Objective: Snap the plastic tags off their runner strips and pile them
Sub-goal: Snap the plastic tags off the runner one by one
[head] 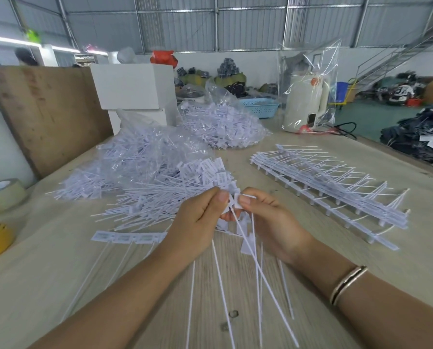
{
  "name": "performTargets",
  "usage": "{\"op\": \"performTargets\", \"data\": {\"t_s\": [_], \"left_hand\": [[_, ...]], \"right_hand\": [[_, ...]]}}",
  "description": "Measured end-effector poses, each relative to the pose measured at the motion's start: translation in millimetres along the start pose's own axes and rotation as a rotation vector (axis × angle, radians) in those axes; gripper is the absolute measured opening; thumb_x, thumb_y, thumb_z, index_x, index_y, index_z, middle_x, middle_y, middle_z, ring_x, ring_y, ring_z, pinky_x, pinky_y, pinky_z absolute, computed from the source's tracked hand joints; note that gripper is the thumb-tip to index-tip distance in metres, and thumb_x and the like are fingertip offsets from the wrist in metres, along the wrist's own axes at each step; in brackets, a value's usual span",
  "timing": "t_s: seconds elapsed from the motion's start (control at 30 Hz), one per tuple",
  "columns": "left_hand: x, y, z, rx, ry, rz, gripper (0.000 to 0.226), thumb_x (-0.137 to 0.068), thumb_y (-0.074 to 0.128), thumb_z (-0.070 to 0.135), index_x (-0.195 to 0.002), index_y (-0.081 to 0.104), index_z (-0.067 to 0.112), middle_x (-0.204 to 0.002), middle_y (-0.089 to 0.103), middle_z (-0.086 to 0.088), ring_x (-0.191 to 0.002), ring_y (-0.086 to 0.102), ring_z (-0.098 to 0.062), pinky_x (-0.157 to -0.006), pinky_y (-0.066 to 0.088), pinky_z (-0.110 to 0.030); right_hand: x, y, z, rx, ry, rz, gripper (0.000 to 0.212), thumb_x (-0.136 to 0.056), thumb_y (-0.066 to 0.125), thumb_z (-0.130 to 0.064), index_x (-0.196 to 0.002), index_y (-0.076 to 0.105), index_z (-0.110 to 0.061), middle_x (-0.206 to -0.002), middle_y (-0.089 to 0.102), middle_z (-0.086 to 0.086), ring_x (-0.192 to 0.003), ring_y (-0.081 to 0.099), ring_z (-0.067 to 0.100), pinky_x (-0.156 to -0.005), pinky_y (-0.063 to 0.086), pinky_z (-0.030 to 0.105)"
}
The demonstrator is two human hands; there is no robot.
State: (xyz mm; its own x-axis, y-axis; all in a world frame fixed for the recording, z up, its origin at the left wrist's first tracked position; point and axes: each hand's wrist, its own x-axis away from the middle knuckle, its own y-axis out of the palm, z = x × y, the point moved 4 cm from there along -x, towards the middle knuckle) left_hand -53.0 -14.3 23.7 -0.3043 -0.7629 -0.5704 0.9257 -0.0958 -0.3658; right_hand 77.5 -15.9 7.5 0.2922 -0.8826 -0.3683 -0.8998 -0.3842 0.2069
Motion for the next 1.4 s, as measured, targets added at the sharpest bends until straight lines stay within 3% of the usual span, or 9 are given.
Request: {"op": "performTargets", "data": {"t_s": [0.17,0.27,0.5,0.73,0.83,0.93,1.03,1.2,1.4], "left_hand": [[0.1,-13.5,-3.9,0.117,-0.052,0.112,0.059,-0.092,0.032,0.051,-0.077,0.059,0.001,-0.072,0.058,-0.005,-0.062,0.048,0.005,-0.063,0.037,-0.008],[-0.7,-19.4,-5.2,0.099,-0.032,0.057,0.049,-0.094,0.035,0.041,-0.069,0.055,0.004,-0.065,0.058,0.004,-0.062,0.051,0.000,-0.066,0.037,-0.006],[-1.9,-26.3,-7.7,-0.115,0.002,-0.030,0.023,-0.082,0.039,0.033,-0.068,0.046,0.016,-0.061,0.045,-0.008,-0.060,0.042,-0.024,-0.059,0.032,-0.030],[-0.2,-14.1,-8.5,-0.394,0.000,-0.137,0.027,-0.091,0.046,0.008,-0.107,0.039,0.029,-0.084,0.046,0.013,-0.070,0.047,-0.003,-0.060,0.035,-0.021],[2.9,-8.0,1.3,-0.375,0.085,-0.121,0.024,-0.092,0.049,0.013,-0.106,0.038,0.029,-0.087,0.046,0.014,-0.076,0.048,0.000,-0.064,0.037,-0.013],[3.3,-5.3,5.0,-0.366,0.104,-0.118,0.018,-0.094,0.047,0.015,-0.104,0.040,0.028,-0.089,0.047,0.014,-0.080,0.052,-0.002,-0.068,0.040,-0.016],[-0.4,-12.4,2.0,-0.490,0.098,-0.113,0.006,-0.096,0.045,0.024,-0.099,0.049,0.022,-0.074,0.049,0.015,-0.069,0.051,-0.006,-0.064,0.034,-0.026],[-1.5,-12.2,-2.1,-0.639,0.135,-0.165,0.033,-0.098,0.040,0.035,-0.067,0.042,0.025,-0.060,0.043,0.008,-0.059,0.042,-0.009,-0.063,0.023,-0.030],[-2.3,-11.9,-8.7,-0.461,0.084,-0.239,0.045,-0.090,0.041,0.048,-0.070,0.053,0.009,-0.056,0.048,0.000,-0.052,0.043,-0.013,-0.053,0.034,-0.032]], "right_hand": [[-0.8,-25.5,-10.7,-0.265,-0.009,0.187,0.016,-0.082,0.060,-0.029,-0.069,0.064,-0.021,-0.084,0.073,0.004,-0.098,0.068,0.019,-0.091,0.042,0.034],[7.3,-31.6,-12.7,0.244,0.035,0.204,0.021,-0.084,0.058,-0.037,-0.071,0.064,-0.021,-0.084,0.070,0.003,-0.083,0.064,0.010,-0.078,0.044,0.024],[-5.4,-23.2,-5.4,1.121,-0.031,0.164,0.011,-0.087,0.063,-0.026,-0.090,0.072,-0.021,-0.093,0.061,-0.008,-0.098,0.056,0.017,-0.097,0.034,0.051],[0.6,-17.8,-16.8,1.037,-0.135,0.283,0.007,-0.089,0.060,-0.033,-0.090,0.061,-0.040,-0.093,0.059,-0.014,-0.102,0.055,0.015,-0.095,0.035,0.052],[1.8,-1.3,-11.5,1.057,-0.132,0.164,0.018,-0.085,0.043,-0.053,-0.083,0.060,-0.045,-0.088,0.058,-0.019,-0.099,0.052,0.008,-0.094,0.031,0.049],[-0.5,1.2,-5.2,1.022,-0.133,0.105,0.027,-0.089,0.047,-0.040,-0.077,0.066,-0.025,-0.082,0.059,-0.013,-0.092,0.052,0.012,-0.092,0.032,0.053],[-1.2,-6.5,-9.2,0.839,-0.154,0.160,0.027,-0.093,0.056,-0.019,-0.069,0.059,-0.033,-0.080,0.058,-0.012,-0.091,0.053,0.021,-0.094,0.031,0.062],[-1.2,-3.7,-8.2,0.836,-0.173,0.134,0.022,-0.087,0.049,-0.030,-0.067,0.055,-0.034,-0.076,0.057,-0.006,-0.087,0.053,0.022,-0.092,0.031,0.060],[1.7,0.0,-7.2,0.670,-0.119,0.037,0.034,-0.077,0.059,-0.048,-0.061,0.069,-0.020,-0.071,0.063,0.009,-0.084,0.058,0.026,-0.094,0.037,0.054]]}}
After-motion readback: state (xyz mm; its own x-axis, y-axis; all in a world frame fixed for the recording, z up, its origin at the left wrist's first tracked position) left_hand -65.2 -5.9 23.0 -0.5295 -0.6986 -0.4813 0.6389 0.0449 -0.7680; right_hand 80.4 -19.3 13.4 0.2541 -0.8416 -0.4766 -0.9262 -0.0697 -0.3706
